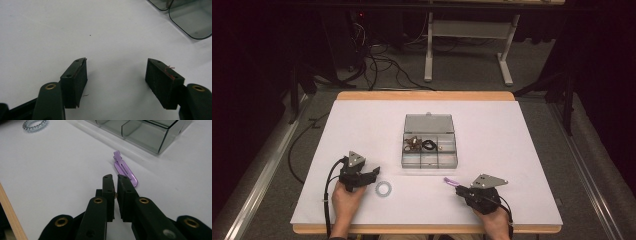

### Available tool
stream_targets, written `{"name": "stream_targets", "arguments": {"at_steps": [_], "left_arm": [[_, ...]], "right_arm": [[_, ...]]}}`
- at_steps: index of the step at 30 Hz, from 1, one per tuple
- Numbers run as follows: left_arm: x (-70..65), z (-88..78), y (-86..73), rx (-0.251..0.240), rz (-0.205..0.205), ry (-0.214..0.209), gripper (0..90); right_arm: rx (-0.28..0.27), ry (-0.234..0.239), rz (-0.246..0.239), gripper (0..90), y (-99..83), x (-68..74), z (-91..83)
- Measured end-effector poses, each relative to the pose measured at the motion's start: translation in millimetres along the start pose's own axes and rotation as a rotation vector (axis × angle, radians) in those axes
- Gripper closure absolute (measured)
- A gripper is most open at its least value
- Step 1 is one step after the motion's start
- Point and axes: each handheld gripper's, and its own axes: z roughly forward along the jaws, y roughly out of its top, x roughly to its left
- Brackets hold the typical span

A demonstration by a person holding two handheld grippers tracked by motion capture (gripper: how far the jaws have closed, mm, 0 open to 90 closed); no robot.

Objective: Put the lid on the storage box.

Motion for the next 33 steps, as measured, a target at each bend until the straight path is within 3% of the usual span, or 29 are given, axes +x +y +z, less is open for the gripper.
{"name": "stream_targets", "arguments": {"at_steps": [22,33], "left_arm": [[0.0,0.0,0.0,0.000,-0.001,-0.001,34.3],[0.2,-0.1,0.0,0.002,0.001,0.000,34.3]], "right_arm": [[-0.064,-0.012,0.001,85.7,27.3,-12.2,-12.9],[-0.078,-0.014,-0.003,85.8,46.1,-18.1,-6.3]]}}
